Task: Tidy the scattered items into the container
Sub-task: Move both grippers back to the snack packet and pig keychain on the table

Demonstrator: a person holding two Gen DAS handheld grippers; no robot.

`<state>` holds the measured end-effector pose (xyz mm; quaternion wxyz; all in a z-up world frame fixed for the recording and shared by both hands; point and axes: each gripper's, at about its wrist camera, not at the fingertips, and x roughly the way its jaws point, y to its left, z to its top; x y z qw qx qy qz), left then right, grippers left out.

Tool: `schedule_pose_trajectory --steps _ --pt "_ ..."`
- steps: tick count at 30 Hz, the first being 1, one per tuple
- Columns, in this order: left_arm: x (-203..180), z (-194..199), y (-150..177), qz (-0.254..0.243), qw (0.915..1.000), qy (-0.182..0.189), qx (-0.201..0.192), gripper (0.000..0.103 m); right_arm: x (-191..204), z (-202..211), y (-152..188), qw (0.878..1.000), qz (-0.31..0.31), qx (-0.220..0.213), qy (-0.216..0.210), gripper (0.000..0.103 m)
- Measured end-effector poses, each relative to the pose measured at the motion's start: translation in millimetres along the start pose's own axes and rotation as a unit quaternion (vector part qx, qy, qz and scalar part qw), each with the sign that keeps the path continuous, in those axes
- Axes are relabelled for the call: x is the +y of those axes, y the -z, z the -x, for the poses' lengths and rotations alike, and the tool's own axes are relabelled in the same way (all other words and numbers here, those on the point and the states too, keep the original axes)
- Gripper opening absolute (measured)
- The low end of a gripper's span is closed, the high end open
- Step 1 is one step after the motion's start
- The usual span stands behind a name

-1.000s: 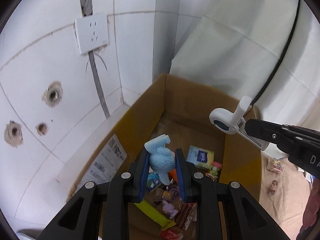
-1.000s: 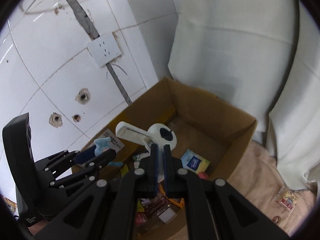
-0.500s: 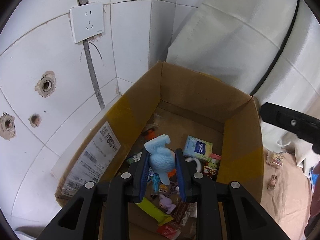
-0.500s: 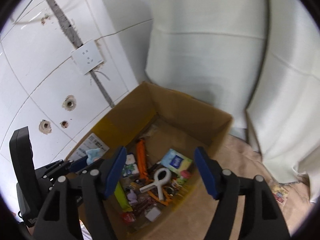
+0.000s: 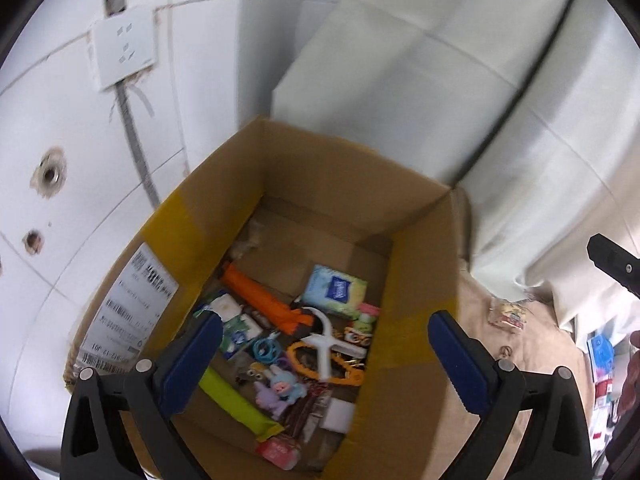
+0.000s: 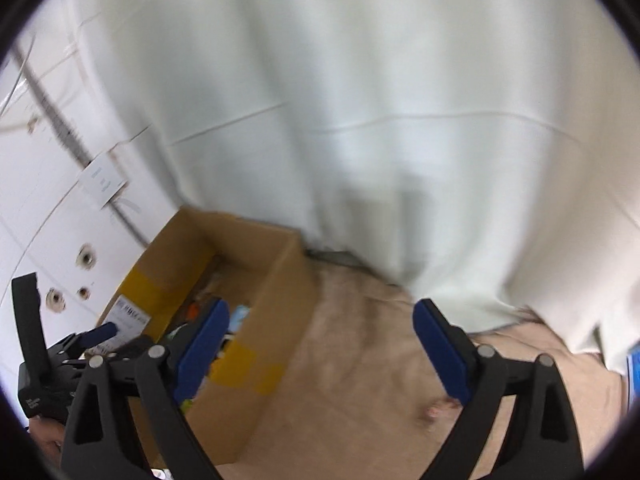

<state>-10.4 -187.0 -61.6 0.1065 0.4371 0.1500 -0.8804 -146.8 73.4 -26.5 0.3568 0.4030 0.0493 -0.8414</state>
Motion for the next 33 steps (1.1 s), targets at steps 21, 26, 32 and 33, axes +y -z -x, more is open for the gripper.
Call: schedule_pose_trajectory --steps 21,26,32,33 --pt "-180 -18 48 -0.146 0.9854 0.087 0.015 0.103 -130 49 62 0.991 -0.054 0.014 0.121 0.095" --pt "-214 -59 87 -0.186 0.9786 0.078 0.039 0.103 -150 48 87 0.989 -0.071 0.038 0.123 0.095" --pt "-240 -104 120 -0.233 0.9675 0.080 0.056 0.103 -158 41 112 0.987 -0.078 0.064 0.124 0.095" --pt "-243 -111 123 -0.237 0.9659 0.084 0.063 0.101 -160 41 116 0.987 -0.082 0.067 0.122 0.095"
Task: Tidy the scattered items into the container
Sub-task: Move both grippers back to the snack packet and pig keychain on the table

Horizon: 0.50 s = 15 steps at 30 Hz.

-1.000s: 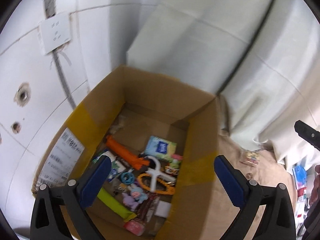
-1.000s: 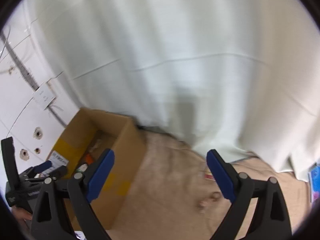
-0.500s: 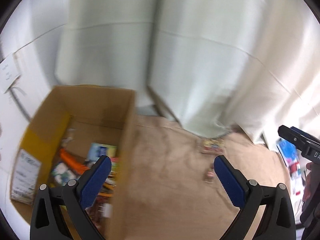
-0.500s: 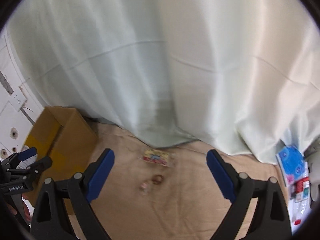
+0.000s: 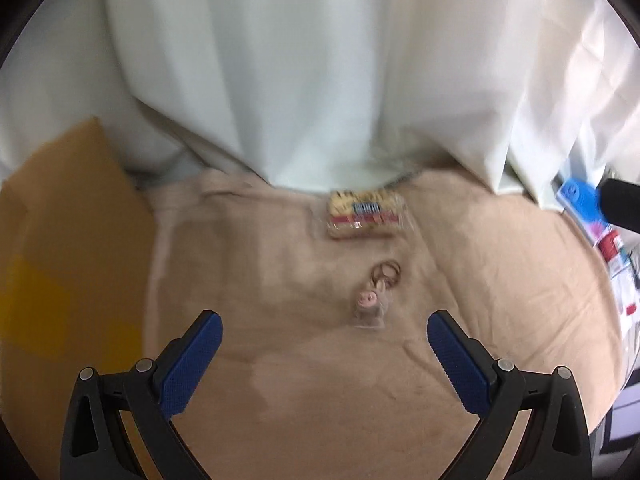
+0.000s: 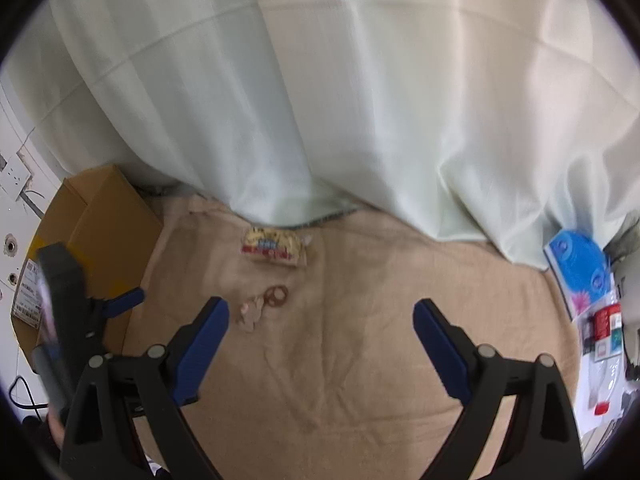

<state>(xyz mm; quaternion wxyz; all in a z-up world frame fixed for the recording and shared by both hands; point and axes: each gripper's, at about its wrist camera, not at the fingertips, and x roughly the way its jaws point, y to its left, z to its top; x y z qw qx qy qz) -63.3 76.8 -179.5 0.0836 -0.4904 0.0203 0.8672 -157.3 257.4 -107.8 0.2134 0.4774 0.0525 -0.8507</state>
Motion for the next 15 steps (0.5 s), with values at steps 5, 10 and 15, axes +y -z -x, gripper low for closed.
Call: schedule_pose_trajectory --steps 5,10,15 --pt "-7 -34 -1 -0.003 0.9997 0.011 0.021 0.068 -6 -2 9 1.000 -0.012 0.010 -0.003 0.095" --pt "-15 -62 2 -0.019 0.9988 0.011 0.044 0.054 -10 -2 11 1.000 -0.026 0.011 -0.004 0.095" --pt "-22 -75 4 -0.031 0.9978 0.001 0.060 0.054 -14 -2 11 0.999 -0.032 0.013 -0.005 0.095"
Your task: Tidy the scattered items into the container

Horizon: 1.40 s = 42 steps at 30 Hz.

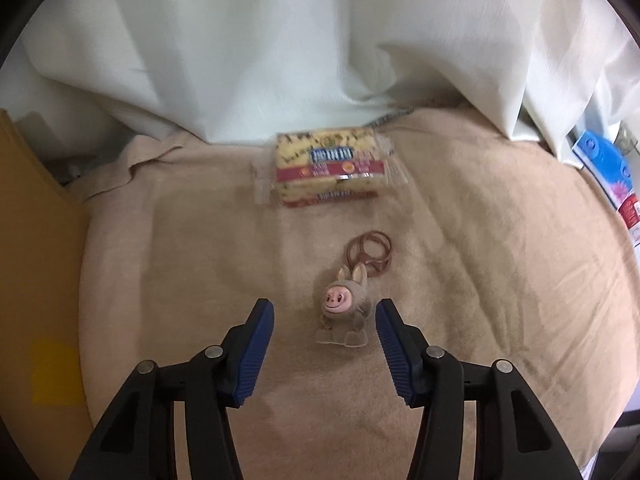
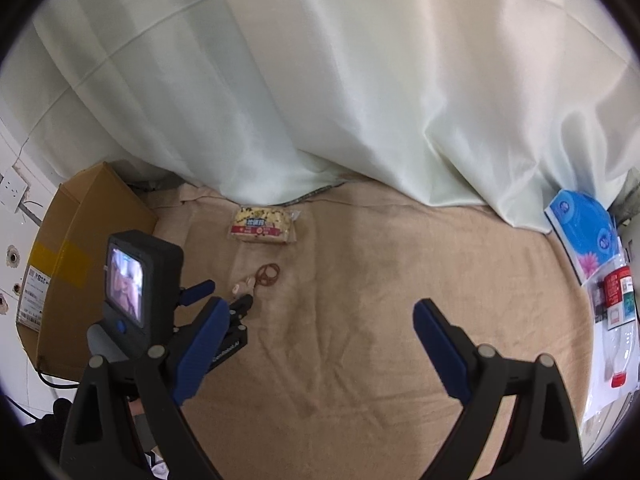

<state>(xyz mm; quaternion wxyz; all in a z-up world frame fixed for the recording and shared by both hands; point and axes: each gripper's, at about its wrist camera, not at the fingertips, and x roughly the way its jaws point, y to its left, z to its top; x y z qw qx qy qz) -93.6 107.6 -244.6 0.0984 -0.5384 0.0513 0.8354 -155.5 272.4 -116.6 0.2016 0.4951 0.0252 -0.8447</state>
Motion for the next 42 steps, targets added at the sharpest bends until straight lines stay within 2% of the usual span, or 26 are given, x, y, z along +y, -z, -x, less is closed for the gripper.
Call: schedule_pose_trajectory --steps 8,10,11,16,19,22,31,37,42 --pt "0 -15 -1 0.005 0.9998 -0.001 0.019 0.052 2 -5 0 1.000 0.003 0.009 -0.007 0.095" --pt "0 -13 -1 0.001 0.9999 -0.004 0.015 0.029 3 -7 1 1.000 0.004 0.013 -0.011 0.095" --pt "1 -13 -2 0.000 0.9999 -0.005 0.015 0.026 3 -9 1 1.000 0.005 0.016 -0.013 0.095" --pt "13 -1 -1 0.020 0.9997 0.005 0.013 0.026 8 -15 0 0.999 0.029 0.014 -0.025 0.095" --pt "29 20 4 0.048 0.9987 0.018 0.008 0.026 15 -25 -7 0.998 0.056 0.012 -0.034 0.095" --pt "43 45 12 0.061 0.9981 0.013 0.000 0.026 26 -49 -19 0.994 0.090 0.022 -0.053 0.095" --pt "77 106 35 0.093 0.9953 -0.004 -0.025 0.026 67 -115 -47 0.974 0.219 0.025 -0.059 0.095" --pt "89 129 41 0.110 0.9929 -0.006 -0.044 0.026 85 -149 -49 0.955 0.295 0.043 -0.009 0.095" --pt "96 140 46 0.121 0.9913 -0.006 -0.051 0.026 93 -170 -48 0.941 0.334 0.060 0.007 0.095"
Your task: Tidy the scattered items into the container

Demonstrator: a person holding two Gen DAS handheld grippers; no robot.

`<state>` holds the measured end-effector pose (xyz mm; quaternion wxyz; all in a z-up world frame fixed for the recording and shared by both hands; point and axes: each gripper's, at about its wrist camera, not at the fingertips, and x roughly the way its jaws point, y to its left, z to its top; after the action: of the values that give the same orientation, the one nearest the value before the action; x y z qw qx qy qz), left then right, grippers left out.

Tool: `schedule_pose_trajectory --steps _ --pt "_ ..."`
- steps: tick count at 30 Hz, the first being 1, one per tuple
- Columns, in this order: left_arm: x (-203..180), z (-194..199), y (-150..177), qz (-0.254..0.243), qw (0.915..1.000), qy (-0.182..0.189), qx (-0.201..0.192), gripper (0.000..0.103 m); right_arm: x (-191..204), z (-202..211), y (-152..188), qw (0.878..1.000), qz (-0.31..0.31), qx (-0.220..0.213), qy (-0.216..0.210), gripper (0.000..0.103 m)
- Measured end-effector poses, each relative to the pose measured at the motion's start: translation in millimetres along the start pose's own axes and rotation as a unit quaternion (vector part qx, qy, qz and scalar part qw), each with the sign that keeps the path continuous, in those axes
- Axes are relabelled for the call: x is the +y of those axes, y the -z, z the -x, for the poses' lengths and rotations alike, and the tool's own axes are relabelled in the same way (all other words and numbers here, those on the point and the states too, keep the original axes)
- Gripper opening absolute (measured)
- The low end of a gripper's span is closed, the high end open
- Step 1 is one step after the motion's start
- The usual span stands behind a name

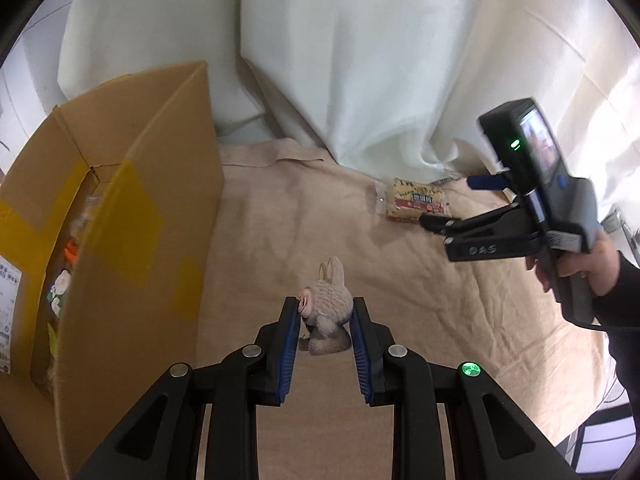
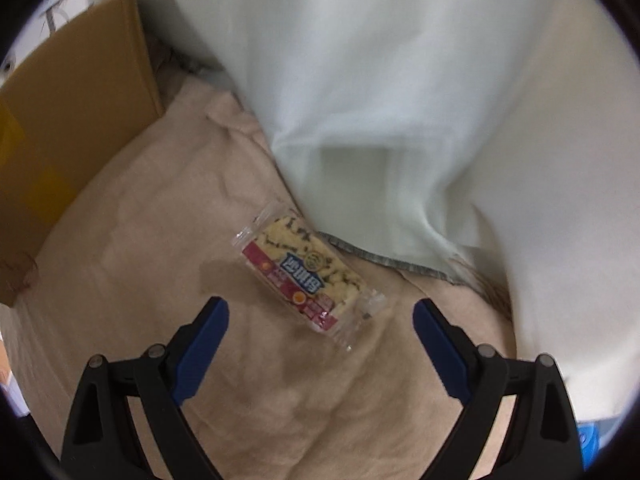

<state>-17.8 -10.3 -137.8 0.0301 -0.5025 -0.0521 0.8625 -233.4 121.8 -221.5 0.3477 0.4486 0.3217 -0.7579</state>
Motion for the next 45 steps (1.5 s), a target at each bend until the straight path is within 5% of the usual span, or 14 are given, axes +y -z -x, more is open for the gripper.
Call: schedule_pose_trajectory --steps 7,11,13,26,33,45 --pt "10 11 0 0.008 0.9999 -0.001 -0.007 0.026 5 -17 -9 1.000 0.003 0.018 -0.003 0.093" --pt "13 15 0 0.015 0.9999 0.000 -0.009 0.026 2 -23 -1 0.999 -0.014 0.046 0.001 0.058" --pt "15 17 0 0.018 0.9998 0.002 -0.012 0.026 -4 -12 5 0.996 -0.053 0.043 -0.051 0.055" --pt "9 29 -11 0.014 0.9996 0.010 -0.021 0.026 12 99 65 0.981 -0.171 -0.005 -0.093 0.053" --pt "4 58 -21 0.024 0.9992 0.002 -0.032 0.026 16 156 55 0.968 -0.215 -0.054 -0.121 0.053" --pt "24 98 -39 0.023 0.9972 -0.018 -0.069 0.026 20 189 31 0.970 -0.201 -0.096 -0.098 0.053"
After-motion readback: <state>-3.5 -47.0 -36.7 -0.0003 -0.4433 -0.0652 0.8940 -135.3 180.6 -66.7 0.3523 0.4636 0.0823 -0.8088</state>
